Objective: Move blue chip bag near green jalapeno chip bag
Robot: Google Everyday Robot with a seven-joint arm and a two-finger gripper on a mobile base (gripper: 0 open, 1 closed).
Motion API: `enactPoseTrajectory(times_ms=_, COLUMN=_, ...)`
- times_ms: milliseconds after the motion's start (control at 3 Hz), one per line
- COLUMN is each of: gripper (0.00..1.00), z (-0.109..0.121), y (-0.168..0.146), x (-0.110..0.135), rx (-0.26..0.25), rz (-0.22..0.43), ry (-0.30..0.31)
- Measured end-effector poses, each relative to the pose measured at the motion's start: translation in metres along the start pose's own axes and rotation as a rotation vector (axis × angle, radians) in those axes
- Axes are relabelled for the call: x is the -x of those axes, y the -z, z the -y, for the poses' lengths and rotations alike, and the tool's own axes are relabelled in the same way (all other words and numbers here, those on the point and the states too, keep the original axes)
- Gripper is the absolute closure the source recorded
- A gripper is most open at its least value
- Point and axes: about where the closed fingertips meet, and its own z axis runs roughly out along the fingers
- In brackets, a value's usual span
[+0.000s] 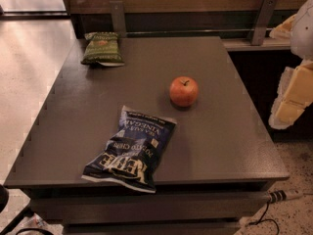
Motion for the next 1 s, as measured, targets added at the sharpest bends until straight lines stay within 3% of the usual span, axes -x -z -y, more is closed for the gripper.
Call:
enactPoseTrajectory(times_ms=667, gripper=0.0, z=0.0, y=-0.002, x=0.007, rx=-0.002, rz=0.028, ry=0.014)
enactPoseTrajectory(times_ms=1000, gripper=0.0, z=-0.008, y=-0.019, x=0.026, rx=0.019, rz=0.096, ry=0.057)
